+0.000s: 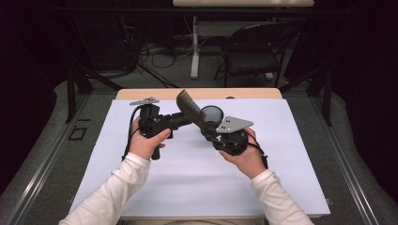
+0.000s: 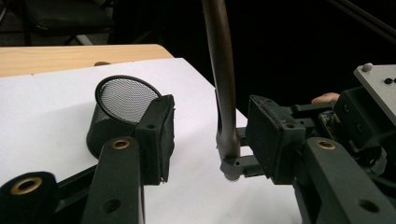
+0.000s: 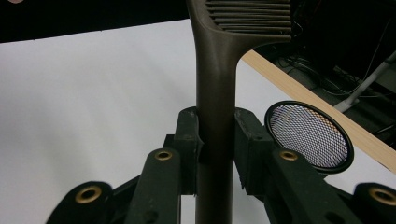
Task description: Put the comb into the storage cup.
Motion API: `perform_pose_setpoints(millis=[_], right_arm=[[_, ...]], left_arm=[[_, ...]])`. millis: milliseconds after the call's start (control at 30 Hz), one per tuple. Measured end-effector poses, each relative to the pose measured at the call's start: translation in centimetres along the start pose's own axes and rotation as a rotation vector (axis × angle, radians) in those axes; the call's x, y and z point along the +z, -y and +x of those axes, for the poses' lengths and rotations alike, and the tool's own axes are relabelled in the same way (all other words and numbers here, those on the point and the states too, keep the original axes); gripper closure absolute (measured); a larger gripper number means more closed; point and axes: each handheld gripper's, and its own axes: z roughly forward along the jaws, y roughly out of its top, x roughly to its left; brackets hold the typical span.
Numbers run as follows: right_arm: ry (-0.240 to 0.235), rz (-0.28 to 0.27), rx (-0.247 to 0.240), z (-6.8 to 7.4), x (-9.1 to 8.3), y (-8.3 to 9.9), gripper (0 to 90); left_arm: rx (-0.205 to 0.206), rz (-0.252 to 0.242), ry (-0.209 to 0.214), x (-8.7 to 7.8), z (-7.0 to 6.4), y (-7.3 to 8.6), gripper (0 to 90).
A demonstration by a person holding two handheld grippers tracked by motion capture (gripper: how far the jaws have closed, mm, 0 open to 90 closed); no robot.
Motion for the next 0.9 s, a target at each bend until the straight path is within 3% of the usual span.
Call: perform_pose_setpoints(millis=[567, 900], right_arm=[[-0.015, -0.002, 0.003, 0.3, 0.2, 0.0, 72.8], [-0.009, -0.005, 0.019, 0.5, 0.3, 0.0, 72.8]], left_arm=[[-0.009, -0.034, -0.006, 1.1, -0.5, 0.1, 59.3], [-0.063, -0.081, -0.008, 1.5, -0.5, 0.3, 63.1]])
